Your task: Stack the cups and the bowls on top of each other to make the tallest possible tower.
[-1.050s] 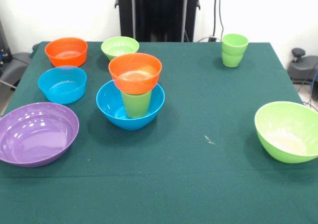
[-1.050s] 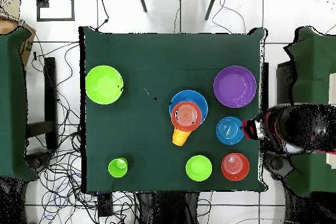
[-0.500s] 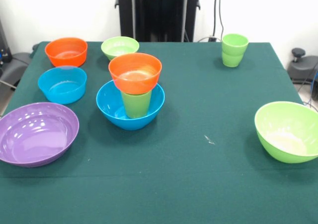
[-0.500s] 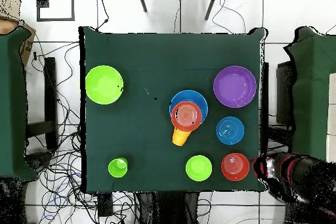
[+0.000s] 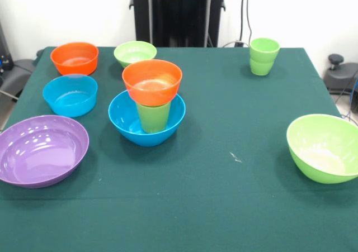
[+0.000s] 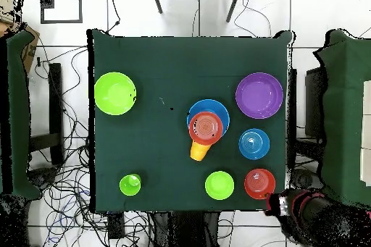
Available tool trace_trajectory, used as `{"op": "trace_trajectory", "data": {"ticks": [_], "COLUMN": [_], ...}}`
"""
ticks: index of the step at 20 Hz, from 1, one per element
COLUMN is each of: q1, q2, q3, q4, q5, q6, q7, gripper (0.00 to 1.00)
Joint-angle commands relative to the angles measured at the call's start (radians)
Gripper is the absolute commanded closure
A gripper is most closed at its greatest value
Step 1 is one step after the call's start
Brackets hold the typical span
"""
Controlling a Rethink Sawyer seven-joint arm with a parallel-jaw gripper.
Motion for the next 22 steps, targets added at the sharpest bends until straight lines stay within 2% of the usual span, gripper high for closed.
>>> {"op": "trace_trajectory", "data": {"ticks": [1, 8, 11, 18, 22], "q1": [0.029, 0.027, 0.032, 0.072, 0.113], "q2": [0.000, -0.007, 0.000, 0.037, 0.064], "q3": [0.093, 0.104, 0.088, 0.021, -0.044], "q4": [0.194, 0.246, 0.280, 0.341, 0.361], "q5": [-0.052, -0.079, -0.113, -0.241, -0.355], "q6": [-0.128, -0.198, -0.243, -0.349, -0.402], "q7": [-0.156, -0.113, -0.081, 0.021, 0.103], "gripper": [0.00, 0.00, 0.00, 0.00, 0.00]}}
